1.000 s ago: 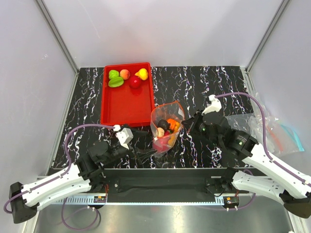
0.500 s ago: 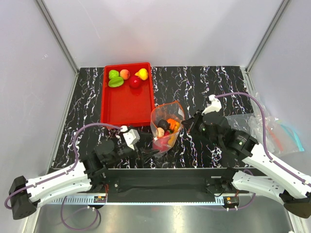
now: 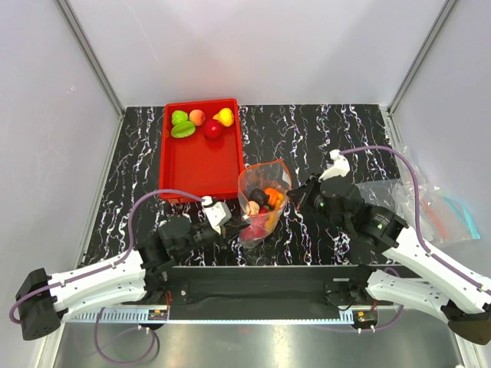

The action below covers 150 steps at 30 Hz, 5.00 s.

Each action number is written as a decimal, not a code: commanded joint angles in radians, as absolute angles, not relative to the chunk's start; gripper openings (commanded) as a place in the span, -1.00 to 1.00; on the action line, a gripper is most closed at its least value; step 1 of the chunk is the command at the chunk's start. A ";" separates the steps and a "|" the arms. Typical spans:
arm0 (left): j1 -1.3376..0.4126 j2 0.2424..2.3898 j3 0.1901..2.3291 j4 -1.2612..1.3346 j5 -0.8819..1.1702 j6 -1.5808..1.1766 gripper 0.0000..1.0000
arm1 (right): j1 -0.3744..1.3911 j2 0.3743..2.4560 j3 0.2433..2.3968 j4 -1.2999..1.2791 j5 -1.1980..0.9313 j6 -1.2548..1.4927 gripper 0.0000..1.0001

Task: Place the food in the zip-top bag and seal the zipper
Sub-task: Zip the zipper food storage bag at the center of the board.

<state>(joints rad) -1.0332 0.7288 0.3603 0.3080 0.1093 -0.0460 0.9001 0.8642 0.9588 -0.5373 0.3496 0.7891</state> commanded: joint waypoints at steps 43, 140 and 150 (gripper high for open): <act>-1.003 0.554 0.273 0.410 0.037 -0.109 -1.00 | 0.916 1.263 1.431 -0.612 -0.601 -0.587 0.35; -1.002 0.184 0.278 0.091 -0.406 -0.199 -1.00 | 0.868 1.434 1.537 -0.962 -0.515 -0.908 -1.00; -1.002 0.072 0.273 -0.028 -0.675 -0.275 -1.00 | 0.808 1.243 1.378 -0.890 -0.399 -0.756 -1.00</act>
